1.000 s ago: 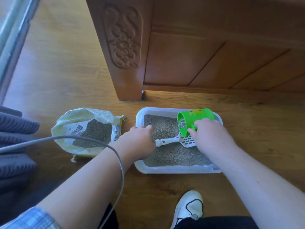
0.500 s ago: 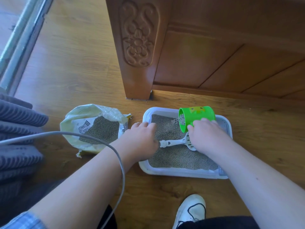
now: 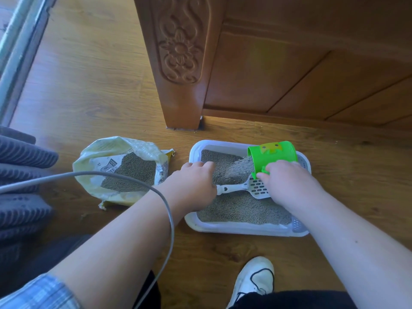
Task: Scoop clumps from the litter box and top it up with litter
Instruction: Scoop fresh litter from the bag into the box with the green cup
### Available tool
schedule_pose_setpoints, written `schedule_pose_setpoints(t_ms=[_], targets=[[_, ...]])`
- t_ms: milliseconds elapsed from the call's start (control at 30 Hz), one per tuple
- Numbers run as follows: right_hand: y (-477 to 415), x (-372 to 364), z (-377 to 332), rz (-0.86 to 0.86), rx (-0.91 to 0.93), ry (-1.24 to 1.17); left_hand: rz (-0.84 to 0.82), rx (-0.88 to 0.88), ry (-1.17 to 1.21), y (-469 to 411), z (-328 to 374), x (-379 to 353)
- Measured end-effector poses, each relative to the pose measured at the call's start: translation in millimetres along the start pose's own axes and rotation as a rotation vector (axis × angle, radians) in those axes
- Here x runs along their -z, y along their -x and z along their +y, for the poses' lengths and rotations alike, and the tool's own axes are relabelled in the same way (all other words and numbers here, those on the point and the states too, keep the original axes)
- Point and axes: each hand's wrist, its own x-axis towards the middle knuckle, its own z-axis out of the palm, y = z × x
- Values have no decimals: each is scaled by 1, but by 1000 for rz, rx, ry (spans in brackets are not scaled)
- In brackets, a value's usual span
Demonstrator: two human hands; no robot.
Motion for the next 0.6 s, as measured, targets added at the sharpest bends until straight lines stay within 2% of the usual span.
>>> schedule_pose_setpoints(t_ms=[367, 600], targets=[[5, -4, 26, 10, -101, -47, -30, -33, -7, -14, 18, -5], [5, 5, 32, 80, -117, -36, -23, -31, -1, -16, 19, -6]])
